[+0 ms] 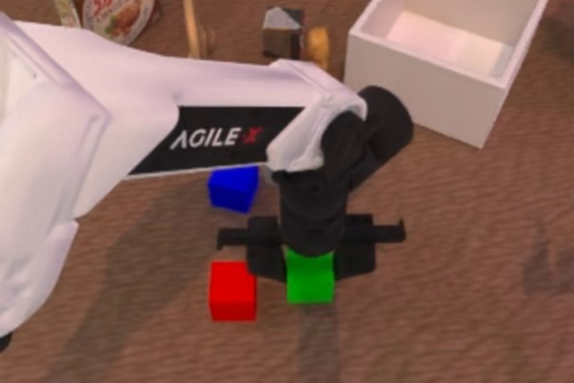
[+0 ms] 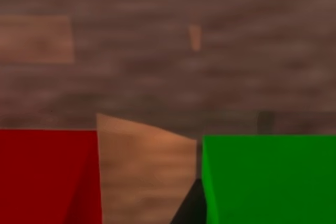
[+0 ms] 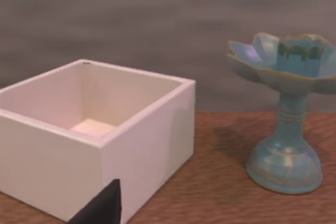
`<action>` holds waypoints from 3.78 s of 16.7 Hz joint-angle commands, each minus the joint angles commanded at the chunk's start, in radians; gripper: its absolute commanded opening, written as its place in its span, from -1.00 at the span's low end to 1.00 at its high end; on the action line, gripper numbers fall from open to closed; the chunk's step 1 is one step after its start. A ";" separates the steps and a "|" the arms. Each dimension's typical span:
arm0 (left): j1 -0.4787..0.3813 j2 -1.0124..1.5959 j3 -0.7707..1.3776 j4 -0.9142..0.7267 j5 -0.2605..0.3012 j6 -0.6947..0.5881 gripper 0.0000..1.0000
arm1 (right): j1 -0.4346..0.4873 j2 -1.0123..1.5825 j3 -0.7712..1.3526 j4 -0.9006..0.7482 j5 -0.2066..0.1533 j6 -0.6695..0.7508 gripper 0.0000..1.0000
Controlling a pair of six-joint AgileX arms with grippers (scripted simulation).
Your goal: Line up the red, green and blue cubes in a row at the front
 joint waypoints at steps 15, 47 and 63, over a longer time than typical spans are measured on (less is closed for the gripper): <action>0.000 0.000 0.000 0.000 0.000 0.000 1.00 | 0.000 0.000 0.000 0.000 0.000 0.000 1.00; 0.350 0.133 0.449 -0.322 0.004 0.622 1.00 | 0.000 0.000 0.000 0.000 0.000 0.000 1.00; 0.352 0.228 0.245 -0.023 0.005 0.624 1.00 | 0.000 0.000 0.000 0.000 0.000 0.000 1.00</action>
